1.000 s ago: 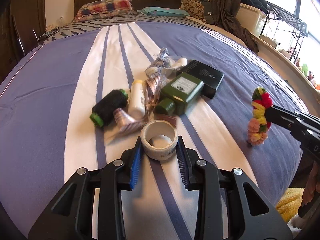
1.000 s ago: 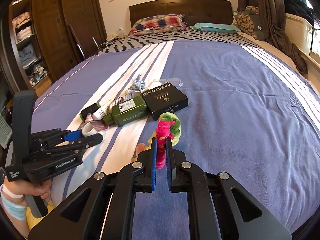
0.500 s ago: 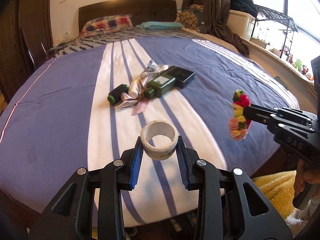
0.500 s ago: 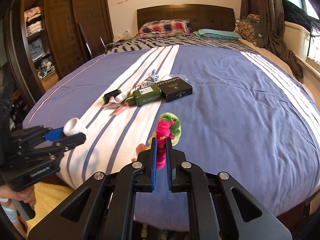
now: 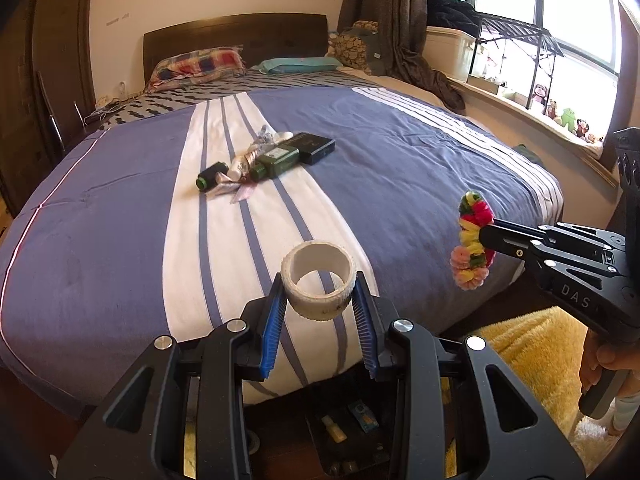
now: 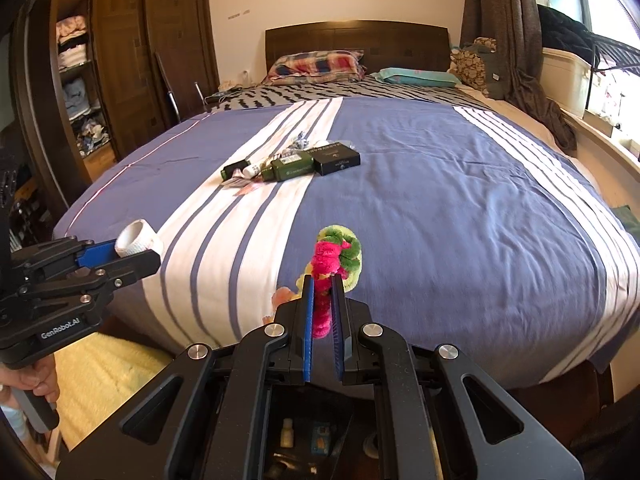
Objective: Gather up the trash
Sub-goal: 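Carry the tape roll and fuzzy toy down over the black bin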
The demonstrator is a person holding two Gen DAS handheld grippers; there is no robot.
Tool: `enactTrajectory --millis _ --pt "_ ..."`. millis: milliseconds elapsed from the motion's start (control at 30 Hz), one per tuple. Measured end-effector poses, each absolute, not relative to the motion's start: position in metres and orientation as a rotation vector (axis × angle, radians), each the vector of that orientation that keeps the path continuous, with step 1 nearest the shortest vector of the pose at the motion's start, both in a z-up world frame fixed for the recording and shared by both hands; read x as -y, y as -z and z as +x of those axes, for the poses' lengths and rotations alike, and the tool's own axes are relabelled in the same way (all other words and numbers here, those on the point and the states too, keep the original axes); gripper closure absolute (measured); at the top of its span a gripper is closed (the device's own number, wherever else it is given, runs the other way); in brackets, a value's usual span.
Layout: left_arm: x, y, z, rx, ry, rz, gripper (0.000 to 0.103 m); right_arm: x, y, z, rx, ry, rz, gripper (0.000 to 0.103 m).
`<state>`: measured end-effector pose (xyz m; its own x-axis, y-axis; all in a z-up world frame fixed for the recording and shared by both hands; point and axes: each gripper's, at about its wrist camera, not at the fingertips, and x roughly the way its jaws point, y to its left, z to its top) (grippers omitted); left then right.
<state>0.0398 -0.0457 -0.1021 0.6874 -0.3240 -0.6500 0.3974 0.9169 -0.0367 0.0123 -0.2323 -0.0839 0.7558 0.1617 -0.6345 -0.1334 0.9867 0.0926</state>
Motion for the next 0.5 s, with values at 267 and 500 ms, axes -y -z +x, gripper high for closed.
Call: enactTrajectory --millis 267,500 --pt "0.039 0.128 0.017 -0.77 0.405 0.113 0.072 0.223 0.118 -0.01 -0.779 -0.176 0.017 0.094" --pt "0.034 0.163 0.011 -0.851 0.398 0.108 0.072 0.215 0.146 -0.013 -0.854 -0.196 0.006 0.094"
